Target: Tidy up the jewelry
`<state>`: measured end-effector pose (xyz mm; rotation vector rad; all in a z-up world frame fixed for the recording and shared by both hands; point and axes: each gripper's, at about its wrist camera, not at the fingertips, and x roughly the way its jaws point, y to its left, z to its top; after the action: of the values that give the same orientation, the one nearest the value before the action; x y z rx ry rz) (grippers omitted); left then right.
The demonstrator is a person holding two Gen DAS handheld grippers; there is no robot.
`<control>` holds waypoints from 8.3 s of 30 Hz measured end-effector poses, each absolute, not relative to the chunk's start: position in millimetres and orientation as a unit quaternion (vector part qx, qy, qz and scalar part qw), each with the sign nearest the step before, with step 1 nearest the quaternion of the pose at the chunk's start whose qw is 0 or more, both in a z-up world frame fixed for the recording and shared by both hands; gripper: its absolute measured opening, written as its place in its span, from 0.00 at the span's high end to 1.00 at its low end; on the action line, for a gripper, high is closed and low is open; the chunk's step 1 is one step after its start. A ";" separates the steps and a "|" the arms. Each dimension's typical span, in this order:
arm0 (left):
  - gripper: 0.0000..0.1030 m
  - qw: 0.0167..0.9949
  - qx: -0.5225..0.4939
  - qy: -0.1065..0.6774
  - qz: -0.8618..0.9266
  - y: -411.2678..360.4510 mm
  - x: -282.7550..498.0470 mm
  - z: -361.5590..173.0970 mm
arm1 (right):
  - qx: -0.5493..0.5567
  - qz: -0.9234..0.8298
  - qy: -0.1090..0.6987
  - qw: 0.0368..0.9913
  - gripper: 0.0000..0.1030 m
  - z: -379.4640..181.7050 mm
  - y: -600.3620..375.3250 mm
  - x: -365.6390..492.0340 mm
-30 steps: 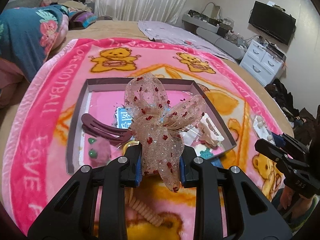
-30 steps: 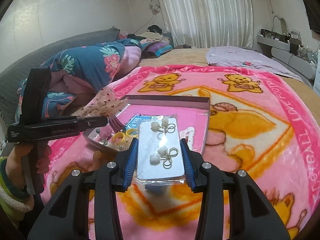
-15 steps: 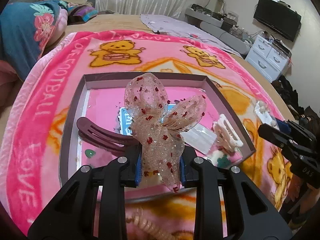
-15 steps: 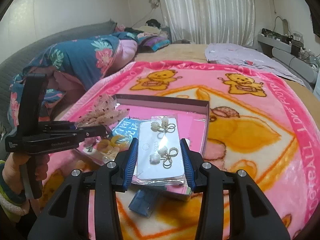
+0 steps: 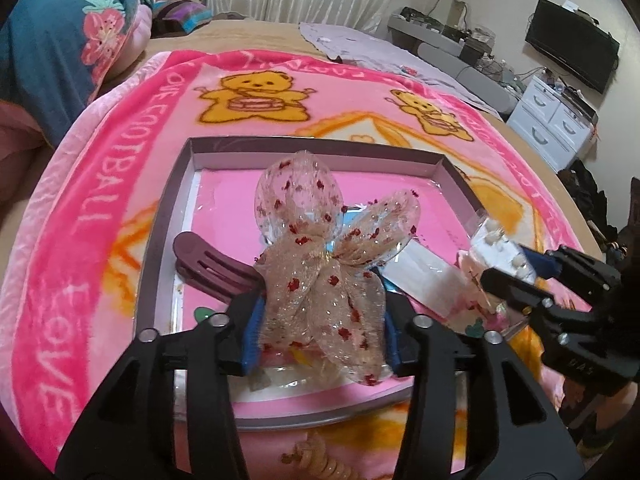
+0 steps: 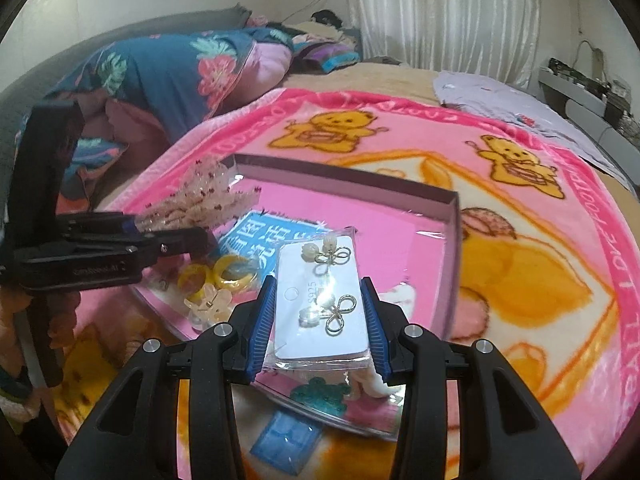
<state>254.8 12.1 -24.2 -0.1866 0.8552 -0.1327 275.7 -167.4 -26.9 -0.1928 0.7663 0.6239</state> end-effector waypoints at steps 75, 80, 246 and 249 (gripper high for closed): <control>0.90 0.912 -0.059 0.399 -0.074 -37.2 124.4 2.8 | 0.024 0.319 0.369 0.873 0.64 -7.3 -226.5 173.2; 0.90 0.923 -0.055 0.374 -0.078 -40.5 135.7 25.2 | 0.030 0.310 0.364 0.878 0.64 -5.2 -234.0 177.8; 0.09 0.933 -0.073 0.351 -0.017 -8.9 65.4 1.7 | -0.009 0.221 0.270 0.937 0.04 -3.8 -243.4 89.2; 0.09 0.933 -0.072 0.352 -0.016 -9.0 65.2 1.6 | -0.010 0.221 0.271 0.937 0.04 -4.0 -242.8 88.8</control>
<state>65.2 -9.0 1.6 -0.1468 0.7193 -0.0333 88.8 -242.8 -4.0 -0.0198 0.5543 0.4524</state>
